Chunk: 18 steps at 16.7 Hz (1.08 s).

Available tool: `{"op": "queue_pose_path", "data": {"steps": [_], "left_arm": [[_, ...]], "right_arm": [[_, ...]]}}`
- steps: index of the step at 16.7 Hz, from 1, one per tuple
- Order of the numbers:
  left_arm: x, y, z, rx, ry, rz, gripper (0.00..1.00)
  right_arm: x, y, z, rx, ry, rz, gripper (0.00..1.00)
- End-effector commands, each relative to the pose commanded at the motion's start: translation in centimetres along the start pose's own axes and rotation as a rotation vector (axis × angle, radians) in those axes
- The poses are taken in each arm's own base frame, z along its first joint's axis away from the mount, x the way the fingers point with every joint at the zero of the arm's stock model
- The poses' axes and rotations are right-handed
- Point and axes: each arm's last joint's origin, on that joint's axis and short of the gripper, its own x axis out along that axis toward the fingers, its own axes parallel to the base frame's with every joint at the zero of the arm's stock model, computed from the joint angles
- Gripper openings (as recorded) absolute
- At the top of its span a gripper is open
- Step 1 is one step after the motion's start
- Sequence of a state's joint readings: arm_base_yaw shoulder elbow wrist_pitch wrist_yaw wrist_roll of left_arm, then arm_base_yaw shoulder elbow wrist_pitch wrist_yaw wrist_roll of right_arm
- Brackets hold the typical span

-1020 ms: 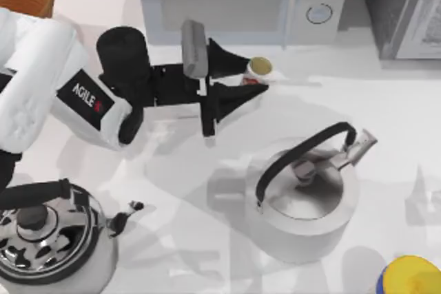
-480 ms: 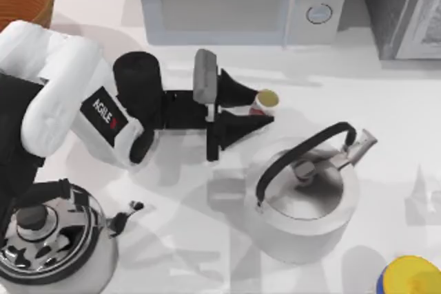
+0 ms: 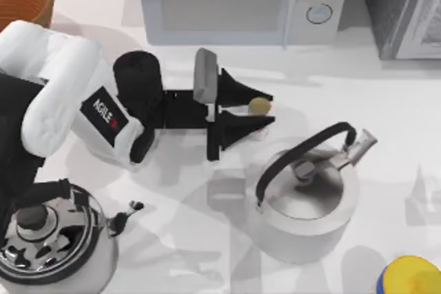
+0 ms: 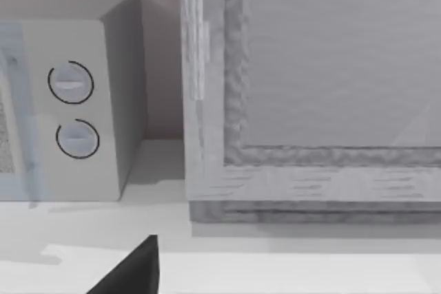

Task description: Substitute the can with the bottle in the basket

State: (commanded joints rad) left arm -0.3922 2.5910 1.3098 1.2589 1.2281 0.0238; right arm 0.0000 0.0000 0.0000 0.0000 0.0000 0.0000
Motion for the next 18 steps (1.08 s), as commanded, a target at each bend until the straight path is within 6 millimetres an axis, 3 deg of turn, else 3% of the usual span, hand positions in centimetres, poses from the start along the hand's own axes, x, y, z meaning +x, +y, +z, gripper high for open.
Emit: {"op": "queue_pose_path", "data": {"steps": [5, 15, 18], "left_arm": [[0.0, 0.0, 0.0, 0.000, 0.000, 0.000, 0.98], [-0.1, 0.1, 0.0, 0.000, 0.000, 0.004, 1.00], [-0.8, 0.1, 1.6, -0.012, 0.003, 0.049, 1.00]], "right_arm": [[0.0, 0.0, 0.0, 0.000, 0.000, 0.000, 1.00], [0.0, 0.0, 0.0, 0.000, 0.000, 0.000, 1.00], [0.0, 0.0, 0.0, 0.000, 0.000, 0.000, 1.00]]}}
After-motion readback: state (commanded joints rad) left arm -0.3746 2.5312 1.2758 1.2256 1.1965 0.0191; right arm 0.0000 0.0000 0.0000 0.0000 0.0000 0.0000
